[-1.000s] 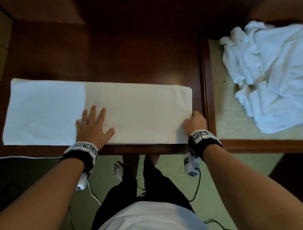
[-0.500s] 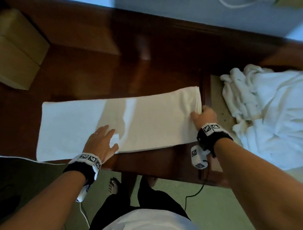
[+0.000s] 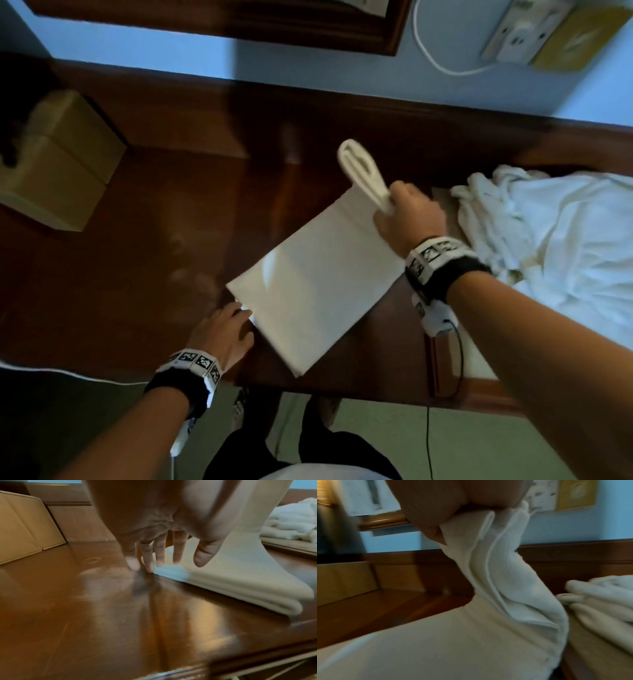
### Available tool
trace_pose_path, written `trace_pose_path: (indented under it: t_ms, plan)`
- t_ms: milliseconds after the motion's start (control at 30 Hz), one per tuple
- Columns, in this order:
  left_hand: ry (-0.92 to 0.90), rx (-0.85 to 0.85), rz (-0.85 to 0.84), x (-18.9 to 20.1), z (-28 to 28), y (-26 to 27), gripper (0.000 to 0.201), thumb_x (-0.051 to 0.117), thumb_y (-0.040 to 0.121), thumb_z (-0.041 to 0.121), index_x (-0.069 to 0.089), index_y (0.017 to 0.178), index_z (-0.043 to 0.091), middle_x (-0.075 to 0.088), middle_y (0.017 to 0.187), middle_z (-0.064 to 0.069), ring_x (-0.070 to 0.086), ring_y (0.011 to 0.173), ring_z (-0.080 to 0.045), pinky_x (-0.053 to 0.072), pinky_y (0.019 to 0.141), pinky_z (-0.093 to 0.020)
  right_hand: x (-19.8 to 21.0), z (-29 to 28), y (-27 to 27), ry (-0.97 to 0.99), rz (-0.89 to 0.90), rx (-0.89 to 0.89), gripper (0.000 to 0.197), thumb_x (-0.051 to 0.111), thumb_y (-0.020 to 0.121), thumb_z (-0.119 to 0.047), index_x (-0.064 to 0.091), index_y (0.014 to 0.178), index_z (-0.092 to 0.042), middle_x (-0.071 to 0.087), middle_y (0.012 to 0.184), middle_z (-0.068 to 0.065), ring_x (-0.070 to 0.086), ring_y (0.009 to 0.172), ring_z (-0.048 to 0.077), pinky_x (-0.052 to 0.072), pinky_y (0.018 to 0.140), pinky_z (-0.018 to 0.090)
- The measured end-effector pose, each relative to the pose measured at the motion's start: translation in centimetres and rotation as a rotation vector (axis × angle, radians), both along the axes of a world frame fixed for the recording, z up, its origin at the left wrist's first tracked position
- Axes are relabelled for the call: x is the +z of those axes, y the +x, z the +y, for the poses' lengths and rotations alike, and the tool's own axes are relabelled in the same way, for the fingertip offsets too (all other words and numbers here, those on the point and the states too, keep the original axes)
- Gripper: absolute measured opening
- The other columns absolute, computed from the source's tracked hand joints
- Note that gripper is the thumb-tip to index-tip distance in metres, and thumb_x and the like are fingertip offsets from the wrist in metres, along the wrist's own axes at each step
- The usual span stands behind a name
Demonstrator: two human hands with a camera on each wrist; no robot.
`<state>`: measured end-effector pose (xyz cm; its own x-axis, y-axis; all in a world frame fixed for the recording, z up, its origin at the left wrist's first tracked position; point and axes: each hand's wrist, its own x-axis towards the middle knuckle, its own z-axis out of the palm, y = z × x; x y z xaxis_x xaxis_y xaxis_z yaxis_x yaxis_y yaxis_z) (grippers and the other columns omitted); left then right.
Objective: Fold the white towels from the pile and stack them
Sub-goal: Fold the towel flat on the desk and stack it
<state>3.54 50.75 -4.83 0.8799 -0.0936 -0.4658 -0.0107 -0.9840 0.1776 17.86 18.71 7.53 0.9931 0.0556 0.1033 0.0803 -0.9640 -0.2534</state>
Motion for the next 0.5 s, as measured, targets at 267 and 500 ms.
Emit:
trace_pose_path:
  t_ms: [267, 500]
  plan:
    - [-0.052, -0.064, -0.17, 1.9, 4.7, 1.8, 0.034, 0.06, 0.092, 0.031, 0.065, 0.123, 0.017, 0.063, 0.115, -0.005, 0.063, 0.101, -0.031, 0.051, 0.08, -0.04, -10.9, 13.5, -12.1, -0.078, 0.171, 0.32, 0.038, 0.077, 0.074, -0.029, 0.06, 0.102, -0.011, 0.06, 0.091, 0.012, 0.063, 0.066, 0.035, 0.036, 0.045, 0.034]
    - [0.063, -0.631, -0.313, 0.4, 2.9, 5.0, 0.052, 0.076, 0.066, 0.027, 0.065, 0.116, 0.017, 0.063, 0.115, -0.009, 0.061, 0.097, -0.034, 0.05, 0.074, -0.043, -15.1, 13.1, -17.2, -0.154, 0.222, 0.27, 0.026, 0.065, 0.068, -0.011, 0.059, 0.093, -0.008, 0.055, 0.1, 0.014, 0.057, 0.085, 0.034, 0.049, 0.051, 0.037]
